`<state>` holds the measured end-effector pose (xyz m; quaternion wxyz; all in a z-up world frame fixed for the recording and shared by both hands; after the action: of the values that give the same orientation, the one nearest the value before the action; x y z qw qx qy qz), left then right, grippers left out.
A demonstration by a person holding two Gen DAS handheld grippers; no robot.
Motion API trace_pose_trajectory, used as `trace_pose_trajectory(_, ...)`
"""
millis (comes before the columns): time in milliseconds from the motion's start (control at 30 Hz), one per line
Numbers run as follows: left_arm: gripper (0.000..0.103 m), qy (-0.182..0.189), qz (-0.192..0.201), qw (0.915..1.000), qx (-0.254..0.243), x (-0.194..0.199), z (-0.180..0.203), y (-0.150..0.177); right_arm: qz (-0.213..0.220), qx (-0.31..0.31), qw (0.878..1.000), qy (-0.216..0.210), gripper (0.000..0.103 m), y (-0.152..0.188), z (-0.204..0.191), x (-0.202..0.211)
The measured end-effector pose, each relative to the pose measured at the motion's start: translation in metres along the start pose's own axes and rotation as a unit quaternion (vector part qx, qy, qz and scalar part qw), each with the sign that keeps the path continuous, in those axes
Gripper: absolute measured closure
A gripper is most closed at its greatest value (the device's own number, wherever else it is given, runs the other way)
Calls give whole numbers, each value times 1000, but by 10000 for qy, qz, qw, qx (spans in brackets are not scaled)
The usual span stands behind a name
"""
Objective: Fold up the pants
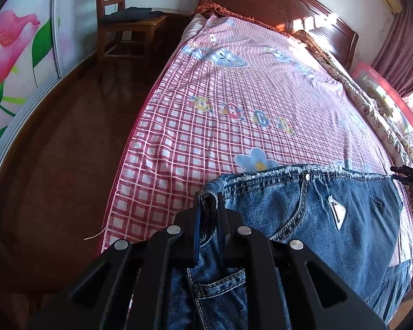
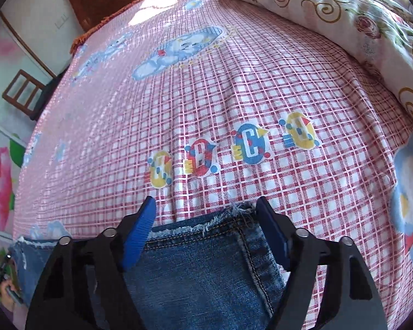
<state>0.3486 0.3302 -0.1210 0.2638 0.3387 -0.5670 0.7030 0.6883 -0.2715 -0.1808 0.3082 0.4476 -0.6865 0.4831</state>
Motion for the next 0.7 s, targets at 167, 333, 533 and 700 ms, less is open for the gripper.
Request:
trace_pose_trajectory(167, 94, 14, 34, 10000, 51, 0, -1, 1, -19, 731, 9937, 845, 47, 7, -7, -9)
trace_pose_trajectory(333, 95, 9, 214, 9995, 221, 4, -3, -1, 192, 1254, 9851, 1165, 89, 13, -24, 3)
trace_pose_trajectory(533, 96, 392, 949, 9929, 605, 38, -1, -17, 1226, 1270, 9814, 761, 89, 22, -32, 86)
trace_pose_trajectory(700, 96, 875, 1524, 9824, 637, 86, 18, -25, 1903, 1225, 9734, 354, 89, 62, -27, 179)
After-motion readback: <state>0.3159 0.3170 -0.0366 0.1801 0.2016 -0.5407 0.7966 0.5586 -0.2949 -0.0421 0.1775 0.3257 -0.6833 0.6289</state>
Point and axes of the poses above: each gripper's, at about its wrist camera, not at the fingertips, and x roughly against the way its jaws point, z to its right, y to its underside, the point moved 8 cm from there along -x, roughly the way its jaws point, and after that the axes turned 12 degrees about -x, right-handed, at the moved point
